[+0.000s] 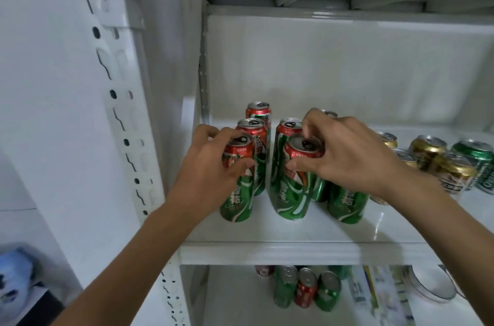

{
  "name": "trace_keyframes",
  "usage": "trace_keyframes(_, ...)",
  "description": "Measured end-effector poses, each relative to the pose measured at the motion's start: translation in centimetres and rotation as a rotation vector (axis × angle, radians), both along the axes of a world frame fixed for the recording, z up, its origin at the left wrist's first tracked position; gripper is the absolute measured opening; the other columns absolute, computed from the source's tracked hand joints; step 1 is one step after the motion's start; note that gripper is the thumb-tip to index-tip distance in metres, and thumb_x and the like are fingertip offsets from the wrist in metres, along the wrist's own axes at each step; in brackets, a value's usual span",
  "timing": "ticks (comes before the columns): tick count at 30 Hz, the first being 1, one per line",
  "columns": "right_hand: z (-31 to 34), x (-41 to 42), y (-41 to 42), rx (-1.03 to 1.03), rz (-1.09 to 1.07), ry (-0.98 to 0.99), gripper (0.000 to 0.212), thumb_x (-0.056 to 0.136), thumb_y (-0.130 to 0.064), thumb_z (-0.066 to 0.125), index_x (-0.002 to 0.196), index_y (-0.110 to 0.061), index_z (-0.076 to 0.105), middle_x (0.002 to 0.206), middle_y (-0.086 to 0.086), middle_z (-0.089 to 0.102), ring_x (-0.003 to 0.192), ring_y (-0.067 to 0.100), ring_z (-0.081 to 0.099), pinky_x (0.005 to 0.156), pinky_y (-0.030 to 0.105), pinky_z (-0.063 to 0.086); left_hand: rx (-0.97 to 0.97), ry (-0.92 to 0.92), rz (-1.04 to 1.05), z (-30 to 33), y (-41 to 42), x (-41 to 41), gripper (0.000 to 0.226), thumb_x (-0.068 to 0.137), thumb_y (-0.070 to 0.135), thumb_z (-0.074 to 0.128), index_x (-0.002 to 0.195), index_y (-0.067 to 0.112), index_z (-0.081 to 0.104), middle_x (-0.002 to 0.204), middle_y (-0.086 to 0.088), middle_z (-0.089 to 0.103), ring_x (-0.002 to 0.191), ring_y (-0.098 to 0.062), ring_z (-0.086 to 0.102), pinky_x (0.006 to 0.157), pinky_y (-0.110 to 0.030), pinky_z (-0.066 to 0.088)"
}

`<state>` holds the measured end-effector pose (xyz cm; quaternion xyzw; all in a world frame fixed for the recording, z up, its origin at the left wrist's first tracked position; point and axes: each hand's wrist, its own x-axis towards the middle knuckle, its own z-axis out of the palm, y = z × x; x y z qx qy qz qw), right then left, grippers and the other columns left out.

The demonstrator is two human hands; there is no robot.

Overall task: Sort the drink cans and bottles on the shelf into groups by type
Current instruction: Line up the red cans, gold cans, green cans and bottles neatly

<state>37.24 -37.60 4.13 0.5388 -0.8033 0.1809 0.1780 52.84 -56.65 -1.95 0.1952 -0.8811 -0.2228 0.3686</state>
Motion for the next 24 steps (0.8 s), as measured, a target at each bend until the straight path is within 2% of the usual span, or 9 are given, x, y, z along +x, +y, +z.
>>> trace_keyframes(2,0.0,0.2,0.1,0.017,0.082,-0.149,0.052,0.075,-0.059,0.079,0.088,-0.036,0.035,0.066,-0.002,0.058,0.054,0.012,0.049,0.048,0.033,0.036,-0.022,-0.015,-0.006,0.2,-0.2,0.0,0.047,0.092,0.037,0.075,0.136,0.029,0.059,0.124,0.008,0.038,0.087,0.007,0.047,0.071,0.005,0.033)
trace_keyframes(6,-0.1,0.3,-1.4,0.065,0.204,-0.255,0.046,0.086,-0.043,0.077,0.090,-0.040,0.030,0.073,0.005,0.054,0.056,0.007,0.040,0.048,0.025,0.035,-0.018,-0.011,0.024,0.1,-0.6,0.0,0.040,0.096,0.030,0.070,0.134,0.024,0.059,0.122,0.008,0.033,0.093,-0.007,0.049,0.087,-0.018,0.040)
trace_keyframes(11,-0.3,0.3,-4.0,0.094,0.274,-0.298,0.038,0.094,-0.027,0.070,0.096,-0.030,0.032,0.071,-0.003,0.042,0.056,-0.003,0.043,0.050,0.019,0.041,0.045,0.018,0.031,0.2,-1.7,0.0,0.031,0.098,0.027,0.068,0.127,0.025,0.059,0.121,0.008,0.032,0.086,0.007,0.048,0.083,-0.009,0.035)
trace_keyframes(15,-0.4,0.4,-5.4,0.061,0.279,-0.351,0.037,0.095,-0.029,0.068,0.092,-0.037,0.031,0.069,-0.002,0.041,0.052,0.000,0.042,0.046,0.020,0.040,0.034,0.024,0.000,0.1,-1.7,0.0,0.033,0.096,0.029,0.071,0.127,0.025,0.060,0.122,0.008,0.034,0.087,0.012,0.048,0.071,0.002,0.035)
trace_keyframes(17,-0.5,0.4,-5.6,0.053,0.286,-0.391,0.036,0.095,-0.031,0.067,0.093,-0.035,0.032,0.075,0.011,0.050,0.056,0.008,0.044,0.048,0.027,0.045,0.027,0.042,-0.002,0.0,-1.7,0.1,0.032,0.094,0.029,0.073,0.124,0.026,0.060,0.121,0.008,0.034,0.089,0.020,0.050,0.070,0.008,0.035)
trace_keyframes(19,-0.7,0.4,-5.5,0.031,0.292,-0.440,0.034,0.095,-0.031,0.068,0.094,-0.033,0.033,0.092,0.027,0.057,0.071,0.032,0.050,0.063,0.051,0.051,0.016,0.058,-0.006,-0.2,-1.7,0.1,0.030,0.094,0.029,0.074,0.121,0.026,0.060,0.119,0.008,0.035,0.093,0.034,0.042,0.071,0.012,0.031)
trace_keyframes(20,-0.8,0.4,-5.4,0.006,0.303,-0.459,0.034,0.095,-0.031,0.068,0.095,-0.032,0.034,0.094,0.027,0.056,0.072,0.033,0.049,0.065,0.055,0.049,0.015,0.066,-0.006,-0.3,-1.7,0.1,0.030,0.094,0.029,0.074,0.120,0.026,0.061,0.119,0.008,0.035,0.093,0.037,0.039,0.072,0.012,0.030)
trace_keyframes(22,-1.0,0.4,-5.3,-0.052,0.325,-0.512,0.032,0.095,-0.027,0.069,0.096,-0.027,0.037,0.096,0.020,0.058,0.080,0.033,0.056,0.073,0.055,0.053,0.019,0.077,0.002,-0.3,-1.7,-0.1,0.029,0.093,0.032,0.074,0.119,0.027,0.061,0.119,0.009,0.035,0.093,0.031,0.045,0.072,0.011,0.033)
trace_keyframes(24,-1.3,0.6,-5.2,-0.096,0.325,-0.551,0.031,0.095,-0.023,0.069,0.098,-0.020,0.038,0.101,0.017,0.061,0.094,0.037,0.061,0.082,0.058,0.052,0.020,0.074,0.022,-0.2,-1.6,-0.2,0.031,0.091,0.035,0.075,0.119,0.029,0.061,0.119,0.010,0.035,0.086,0.016,0.052,0.068,0.007,0.036)
